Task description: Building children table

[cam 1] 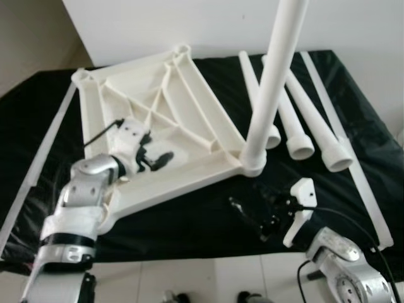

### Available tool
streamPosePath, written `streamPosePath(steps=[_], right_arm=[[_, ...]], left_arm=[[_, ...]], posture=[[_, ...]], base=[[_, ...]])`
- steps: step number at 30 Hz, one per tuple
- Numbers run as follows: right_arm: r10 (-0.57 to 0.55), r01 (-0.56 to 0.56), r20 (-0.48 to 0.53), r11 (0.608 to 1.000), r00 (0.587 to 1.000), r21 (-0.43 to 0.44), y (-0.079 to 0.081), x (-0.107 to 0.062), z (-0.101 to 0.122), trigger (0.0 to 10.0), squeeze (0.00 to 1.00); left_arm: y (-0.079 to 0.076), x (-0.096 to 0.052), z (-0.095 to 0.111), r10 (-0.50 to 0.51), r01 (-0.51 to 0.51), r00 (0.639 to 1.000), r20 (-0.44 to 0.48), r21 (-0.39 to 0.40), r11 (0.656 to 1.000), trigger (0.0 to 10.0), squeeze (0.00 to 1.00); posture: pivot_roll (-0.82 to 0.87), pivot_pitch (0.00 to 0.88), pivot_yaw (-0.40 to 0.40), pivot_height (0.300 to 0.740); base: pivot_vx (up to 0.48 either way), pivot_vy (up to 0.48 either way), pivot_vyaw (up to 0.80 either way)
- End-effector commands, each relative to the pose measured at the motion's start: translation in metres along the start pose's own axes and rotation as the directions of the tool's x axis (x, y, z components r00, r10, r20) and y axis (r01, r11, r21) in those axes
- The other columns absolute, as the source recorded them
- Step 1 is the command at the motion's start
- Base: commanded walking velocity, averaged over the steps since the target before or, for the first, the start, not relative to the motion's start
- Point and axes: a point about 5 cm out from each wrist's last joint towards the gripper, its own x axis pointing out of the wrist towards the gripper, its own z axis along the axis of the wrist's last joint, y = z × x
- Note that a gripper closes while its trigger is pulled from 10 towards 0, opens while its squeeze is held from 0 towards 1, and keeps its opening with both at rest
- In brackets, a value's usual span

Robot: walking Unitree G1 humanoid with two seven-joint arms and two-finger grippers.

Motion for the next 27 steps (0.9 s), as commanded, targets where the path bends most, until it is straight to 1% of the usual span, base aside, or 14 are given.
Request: streamPosePath(steps=[1, 5, 6, 7, 8, 9, 11, 15, 19, 21, 23, 24, 26, 27], right_arm=[[-0.007, 0.007, -0.011, 1.000, 1.000, 0.002, -0.001, 0.000, -0.004, 10.0, 0.00], [-0.006, 0.006, -0.011, 1.000, 1.000, 0.001, -0.001, 0.000, -0.004, 10.0, 0.00], [-0.005, 0.005, -0.011, 1.000, 1.000, 0.000, -0.001, 0.001, -0.004, 10.0, 0.00], [-0.005, 0.005, -0.011, 1.000, 1.000, 0.000, -0.001, 0.001, -0.004, 10.0, 0.00], [-0.004, 0.004, -0.013, 1.000, 1.000, -0.003, -0.002, 0.002, -0.004, 10.0, 0.00], [-0.004, 0.004, -0.013, 1.000, 1.000, -0.003, -0.002, 0.002, -0.004, 10.0, 0.00], [-0.006, 0.006, -0.014, 1.000, 1.000, -0.006, -0.003, 0.002, -0.005, 10.0, 0.00], [-0.009, 0.009, -0.014, 1.000, 1.000, -0.009, -0.004, 0.002, -0.005, 10.0, 0.00], [-0.014, 0.014, -0.011, 1.000, 1.000, -0.005, -0.004, 0.002, -0.006, 10.0, 0.00], [-0.014, 0.014, -0.011, 1.000, 1.000, -0.004, -0.004, 0.002, -0.006, 10.0, 0.00], [-0.014, 0.014, -0.009, 1.000, 1.000, 0.000, -0.003, 0.002, -0.007, 10.0, 0.00], [-0.016, 0.016, -0.010, 1.000, 1.000, 0.002, -0.003, 0.002, -0.007, 10.0, 0.00], [-0.017, 0.017, -0.010, 1.000, 1.000, 0.004, -0.003, 0.002, -0.007, 10.0, 0.00], [-0.018, 0.018, -0.010, 1.000, 1.000, 0.005, -0.003, 0.001, -0.008, 10.0, 0.00]], left_arm=[[0.008, 0.001, -0.007, 0.140, -0.141, 0.990, -0.034, -0.047, 0.989, 10.0, 0.00], [0.004, 0.004, -0.007, 0.095, -0.096, 0.995, -0.023, -0.048, 0.994, 10.0, 0.00], [0.001, 0.006, -0.005, 0.055, -0.056, 0.998, -0.006, -0.092, 0.994, 10.0, 0.00], [0.001, 0.006, -0.005, 0.055, -0.056, 0.998, -0.006, -0.092, 0.994, 10.0, 0.00], [0.000, 0.009, 0.000, 0.027, -0.024, 0.999, 0.024, -0.115, 0.993, 0.0, 0.00], [0.000, 0.009, 0.000, 0.027, -0.024, 0.999, 0.024, -0.115, 0.993, 0.0, 0.00], [-0.001, 0.011, 0.000, 0.019, -0.018, 1.000, 0.013, -0.056, 0.998, 0.0, 0.00], [-0.004, 0.011, 0.001, -0.016, 0.017, 1.000, 0.022, -0.063, 0.998, 0.0, 0.00], [-0.011, 0.009, 0.011, -0.087, 0.091, 0.993, 0.080, -0.051, 0.995, 0.0, 0.00], [-0.011, 0.009, 0.012, -0.085, 0.090, 0.992, 0.088, -0.046, 0.995, 0.0, 0.00], [-0.009, 0.010, 0.018, -0.065, 0.066, 0.989, 0.131, 0.003, 0.998, 0.0, 0.00], [-0.003, 0.009, 0.024, -0.021, 0.029, 0.984, 0.174, -0.043, 0.999, 10.0, 0.00], [0.001, 0.009, 0.028, 0.011, 0.006, 0.979, 0.202, -0.082, 0.997, 10.0, 0.00], [0.009, 0.009, 0.033, 0.071, -0.023, 0.971, 0.230, -0.207, 0.978, 10.0, 0.00]], posture=[[-0.15, 0.147, 0.100, 0.740], [-0.14, 0.148, 0.099, 0.740], [-0.14, 0.147, 0.096, 0.740], [-0.14, 0.147, 0.096, 0.740], [-0.14, 0.147, 0.093, 0.740], [-0.14, 0.147, 0.093, 0.740], [-0.14, 0.147, 0.093, 0.740], [-0.15, 0.147, 0.094, 0.740], [-0.14, 0.151, 0.095, 0.740], [-0.14, 0.151, 0.094, 0.740], [-0.15, 0.153, 0.095, 0.740], [-0.15, 0.153, 0.095, 0.740], [-0.15, 0.153, 0.095, 0.740], [-0.15, 0.155, 0.093, 0.740]], base=[[0.000, 0.000, 0.00], [0.000, 0.000, 0.00], [0.000, 0.000, 0.00], [0.000, 0.000, 0.00], [0.000, 0.000, 0.00], [0.000, 0.000, 0.00], [0.000, 0.000, 0.00], [0.000, 0.000, 0.00], [0.000, 0.000, 0.00], [0.000, 0.000, 0.00], [0.000, 0.000, 0.00], [0.000, 0.000, 0.00], [0.000, 0.000, 0.00], [0.000, 0.000, 0.00]])
